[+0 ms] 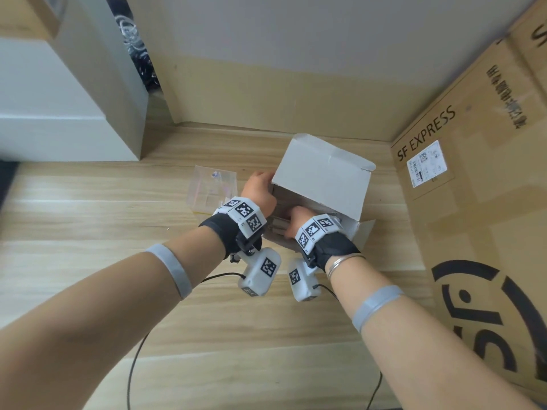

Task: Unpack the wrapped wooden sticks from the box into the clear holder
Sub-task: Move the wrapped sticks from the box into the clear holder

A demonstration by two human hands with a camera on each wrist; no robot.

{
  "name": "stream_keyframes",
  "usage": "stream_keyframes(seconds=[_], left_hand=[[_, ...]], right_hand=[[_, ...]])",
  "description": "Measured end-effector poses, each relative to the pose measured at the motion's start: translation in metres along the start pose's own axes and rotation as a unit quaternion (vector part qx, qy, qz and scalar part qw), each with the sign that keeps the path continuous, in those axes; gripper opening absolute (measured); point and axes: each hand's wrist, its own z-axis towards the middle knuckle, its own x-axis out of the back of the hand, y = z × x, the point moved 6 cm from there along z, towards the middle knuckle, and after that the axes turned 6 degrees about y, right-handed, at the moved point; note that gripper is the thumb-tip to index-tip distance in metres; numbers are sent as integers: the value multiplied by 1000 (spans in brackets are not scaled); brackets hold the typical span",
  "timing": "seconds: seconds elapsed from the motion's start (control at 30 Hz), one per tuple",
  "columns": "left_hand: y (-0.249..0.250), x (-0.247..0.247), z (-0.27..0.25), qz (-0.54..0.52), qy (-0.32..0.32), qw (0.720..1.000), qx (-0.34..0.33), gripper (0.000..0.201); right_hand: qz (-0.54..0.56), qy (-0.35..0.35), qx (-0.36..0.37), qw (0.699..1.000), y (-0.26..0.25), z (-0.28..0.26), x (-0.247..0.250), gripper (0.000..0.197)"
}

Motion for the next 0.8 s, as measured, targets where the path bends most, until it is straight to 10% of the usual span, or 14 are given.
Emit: stream_keyframes(seconds=[0.8], left_hand=[[-9,-2,4,7,-34,999,20,53]], right_hand=[[50,-28,-4,998,-10,-15,2,41]])
